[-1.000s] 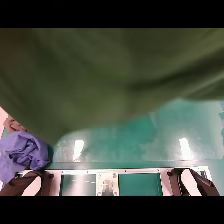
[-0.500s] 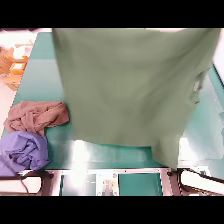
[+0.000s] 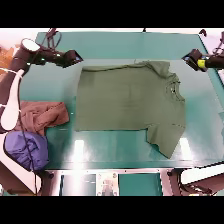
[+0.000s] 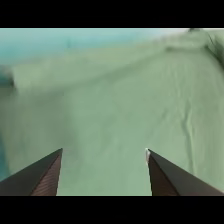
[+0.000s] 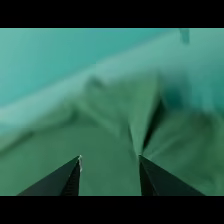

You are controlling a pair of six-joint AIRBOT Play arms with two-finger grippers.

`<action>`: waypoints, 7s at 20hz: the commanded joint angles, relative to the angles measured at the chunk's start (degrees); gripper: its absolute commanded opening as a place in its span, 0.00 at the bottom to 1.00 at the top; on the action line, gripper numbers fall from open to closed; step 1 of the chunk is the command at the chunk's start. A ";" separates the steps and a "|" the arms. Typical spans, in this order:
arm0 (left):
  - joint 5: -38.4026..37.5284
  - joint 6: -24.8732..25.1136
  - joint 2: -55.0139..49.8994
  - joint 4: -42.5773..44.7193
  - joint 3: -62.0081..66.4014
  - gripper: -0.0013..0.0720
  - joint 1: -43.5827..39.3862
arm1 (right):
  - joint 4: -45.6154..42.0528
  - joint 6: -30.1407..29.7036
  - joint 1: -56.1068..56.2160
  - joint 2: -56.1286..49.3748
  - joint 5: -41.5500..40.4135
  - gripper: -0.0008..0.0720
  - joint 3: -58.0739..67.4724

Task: Fold the shirts.

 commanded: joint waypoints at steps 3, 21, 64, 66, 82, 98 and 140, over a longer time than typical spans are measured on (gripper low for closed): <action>-27.47 -7.30 0.44 1.31 -1.44 0.82 7.80 | -0.09 -3.02 -11.37 5.95 20.90 0.52 -10.32; 4.35 -1.62 24.72 1.66 -67.21 0.64 -1.53 | -3.45 -10.64 -25.07 18.95 13.00 0.53 -52.15; 0.11 -4.55 44.39 16.96 -25.83 0.05 -1.84 | 13.49 -17.42 -7.02 42.86 -1.57 0.04 -30.16; 2.80 -0.31 34.03 13.05 -26.84 0.05 -1.99 | 13.51 -19.37 -3.08 35.26 -8.44 0.04 -35.32; -4.13 -6.03 3.58 13.94 -8.72 0.05 1.44 | -5.25 -9.05 -4.07 -9.92 14.27 0.04 3.15; -8.59 -11.80 2.47 13.46 -21.31 0.05 -1.99 | -11.06 -9.05 -3.58 -10.01 14.64 0.04 -2.38; 28.11 -20.00 60.98 -4.17 -93.04 0.73 -12.11 | -11.54 -1.25 -30.21 34.34 9.73 0.53 -60.98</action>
